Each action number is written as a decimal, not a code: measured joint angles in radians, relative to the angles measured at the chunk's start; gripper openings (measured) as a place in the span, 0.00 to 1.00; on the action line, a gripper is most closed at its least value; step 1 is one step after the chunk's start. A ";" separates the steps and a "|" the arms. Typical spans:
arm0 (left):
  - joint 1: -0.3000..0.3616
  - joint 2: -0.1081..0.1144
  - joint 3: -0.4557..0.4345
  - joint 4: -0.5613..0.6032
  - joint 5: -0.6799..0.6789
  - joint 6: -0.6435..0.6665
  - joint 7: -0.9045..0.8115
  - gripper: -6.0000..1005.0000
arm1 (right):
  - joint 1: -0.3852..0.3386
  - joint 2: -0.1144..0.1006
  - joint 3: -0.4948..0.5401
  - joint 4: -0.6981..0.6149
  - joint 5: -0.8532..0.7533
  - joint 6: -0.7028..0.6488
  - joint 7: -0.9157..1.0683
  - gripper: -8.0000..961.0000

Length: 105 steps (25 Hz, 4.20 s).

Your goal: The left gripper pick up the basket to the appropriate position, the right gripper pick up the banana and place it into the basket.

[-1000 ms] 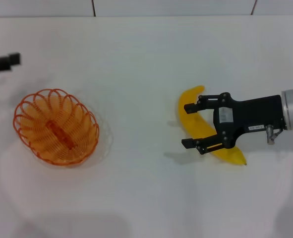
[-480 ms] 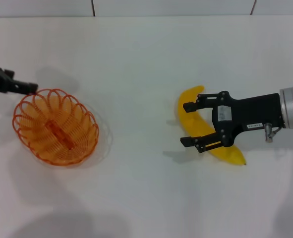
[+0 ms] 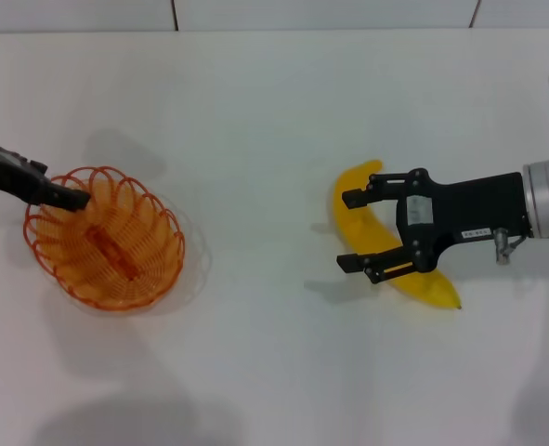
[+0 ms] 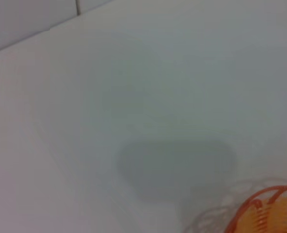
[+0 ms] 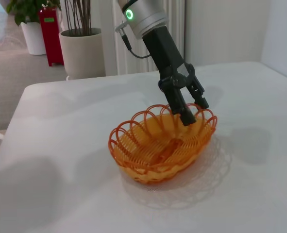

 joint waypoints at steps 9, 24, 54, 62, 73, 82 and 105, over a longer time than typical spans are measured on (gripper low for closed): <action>0.001 -0.015 0.046 -0.014 0.016 -0.043 0.001 0.79 | 0.000 0.000 -0.005 0.003 -0.001 0.026 0.000 0.92; 0.010 -0.015 0.047 -0.006 0.000 -0.052 0.000 0.44 | -0.003 0.000 0.000 0.003 0.004 0.026 0.002 0.92; 0.073 -0.022 0.041 -0.065 -0.374 -0.137 -0.007 0.08 | 0.007 0.002 -0.008 0.018 0.000 0.047 0.002 0.92; 0.072 -0.024 0.049 -0.185 -0.476 -0.251 0.008 0.08 | 0.010 0.002 -0.010 0.019 -0.001 0.048 0.002 0.92; 0.078 -0.026 0.048 -0.289 -0.535 -0.341 0.009 0.10 | 0.014 0.002 -0.011 0.024 -0.002 0.048 0.002 0.92; 0.081 -0.026 0.050 -0.293 -0.544 -0.348 0.009 0.12 | 0.015 0.002 -0.011 0.026 -0.002 0.048 0.002 0.92; 0.178 -0.032 0.223 -0.054 -0.604 -0.325 0.144 0.51 | 0.016 0.003 -0.006 0.036 0.030 0.090 -0.009 0.92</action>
